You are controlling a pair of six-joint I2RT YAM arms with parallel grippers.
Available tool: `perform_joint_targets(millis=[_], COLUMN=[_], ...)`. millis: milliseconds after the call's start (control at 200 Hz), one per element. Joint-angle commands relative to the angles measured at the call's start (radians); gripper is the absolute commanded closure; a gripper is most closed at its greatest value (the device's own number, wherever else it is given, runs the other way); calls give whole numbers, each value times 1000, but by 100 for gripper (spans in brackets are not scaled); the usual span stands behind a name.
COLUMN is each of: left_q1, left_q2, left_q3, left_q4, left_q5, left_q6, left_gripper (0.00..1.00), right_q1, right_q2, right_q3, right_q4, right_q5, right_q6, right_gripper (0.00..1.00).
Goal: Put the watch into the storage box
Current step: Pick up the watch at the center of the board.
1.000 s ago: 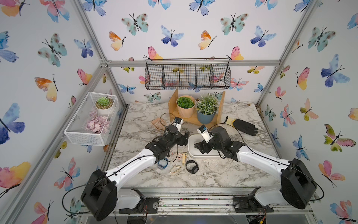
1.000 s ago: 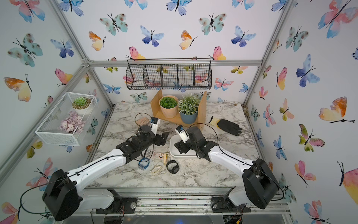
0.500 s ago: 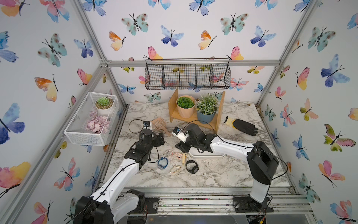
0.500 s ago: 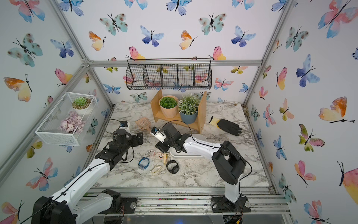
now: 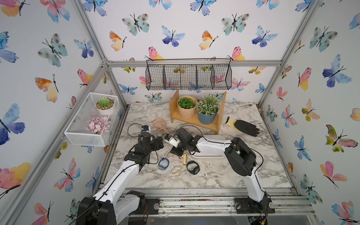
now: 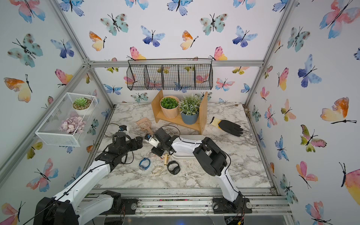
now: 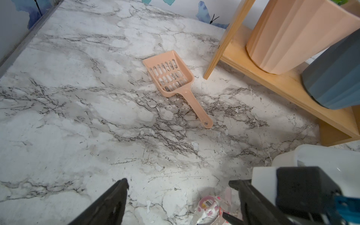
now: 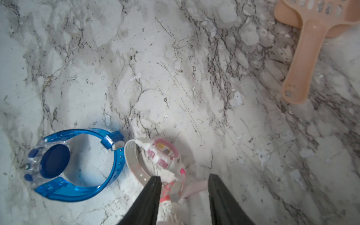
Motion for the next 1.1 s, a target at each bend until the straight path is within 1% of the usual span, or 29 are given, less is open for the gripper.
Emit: perform_joint_targets(millis=[0,135,390,811,906,1001,1051,1096], left_q1=[7,7,7,7,7,7,7,7], left_q2=[10,11,26,28,30,31,30,29], left_q3=[-7,-13,-17,-18,-18,-16,-16,-16], left_q4=[11,15,19,19,21,19,18,17], left_q5=[44,44,47,45,46,49,48,48], left_q6=[-10,-7,-6,-6,-7,-7,-7,-7], left_gripper=[8,8,8,8,8,8,8,8], right_q1=[8,11,17,20,20,22,23,23], right_q2=[28,54,74,55,60,73,78,80], right_q3=[43,65,67,10,19,33,38,40], right_q4=[-33,-46,-45,-14,-13,-16,-14,-14], right_q5=[-24,-20,-18,-44,-48,-50,-51,-51], right_q6=[-5,-13,-37,-105,-108,-112,-113,-112], right_gripper=[57,60,61,60,60,63,67,72])
